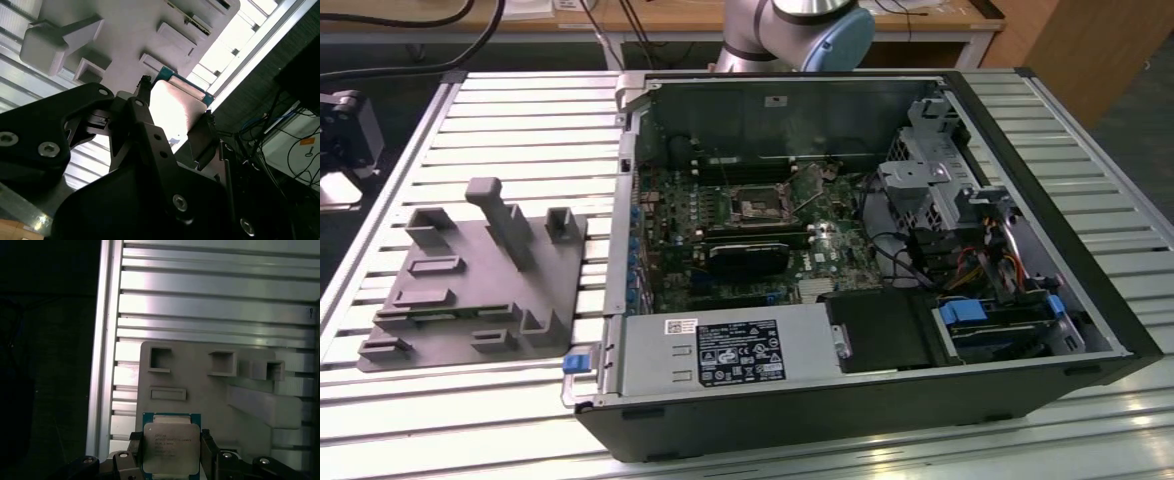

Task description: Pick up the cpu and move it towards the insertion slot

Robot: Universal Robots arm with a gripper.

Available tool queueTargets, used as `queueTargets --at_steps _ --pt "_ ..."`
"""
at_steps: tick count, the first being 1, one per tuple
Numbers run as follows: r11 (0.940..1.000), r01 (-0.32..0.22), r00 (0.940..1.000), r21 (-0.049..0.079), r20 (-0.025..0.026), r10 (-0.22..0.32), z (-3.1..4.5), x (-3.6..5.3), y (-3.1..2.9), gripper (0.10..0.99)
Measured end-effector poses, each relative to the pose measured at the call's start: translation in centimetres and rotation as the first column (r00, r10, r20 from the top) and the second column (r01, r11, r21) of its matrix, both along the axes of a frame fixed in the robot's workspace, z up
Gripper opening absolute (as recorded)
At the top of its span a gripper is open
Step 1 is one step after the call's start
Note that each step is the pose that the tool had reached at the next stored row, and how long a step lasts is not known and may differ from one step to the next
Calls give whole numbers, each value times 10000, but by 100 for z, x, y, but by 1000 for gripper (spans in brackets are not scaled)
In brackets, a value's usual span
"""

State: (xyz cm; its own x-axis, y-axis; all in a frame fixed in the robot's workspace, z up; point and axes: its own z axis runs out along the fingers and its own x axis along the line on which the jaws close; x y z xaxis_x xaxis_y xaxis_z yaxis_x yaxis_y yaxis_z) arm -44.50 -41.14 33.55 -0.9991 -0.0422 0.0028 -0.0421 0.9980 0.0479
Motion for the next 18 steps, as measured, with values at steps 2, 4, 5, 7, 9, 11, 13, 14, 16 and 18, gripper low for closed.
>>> queueTargets --at_steps 2,4,5,7,9,11,13,14,16,18 --pt "10000 -1 10000 0 0 1 41 0 0 545" --pt "10000 0 10000 0 0 0 83 0 0 545" --pt "10000 -1 10000 0 1 1 98 0 0 545" --pt "10000 0 10000 1 0 0 126 0 0 545" --pt "10000 0 10000 0 0 0 151 0 0 545" --pt "10000 0 10000 0 -1 0 177 0 0 545" --pt "10000 0 10000 0 0 0 207 0 0 545" --pt "10000 -1 10000 1 0 1 222 0 0 545" --pt "10000 0 10000 0 0 0 251 0 0 545" --pt "10000 0 10000 0 -1 0 284 0 0 545"
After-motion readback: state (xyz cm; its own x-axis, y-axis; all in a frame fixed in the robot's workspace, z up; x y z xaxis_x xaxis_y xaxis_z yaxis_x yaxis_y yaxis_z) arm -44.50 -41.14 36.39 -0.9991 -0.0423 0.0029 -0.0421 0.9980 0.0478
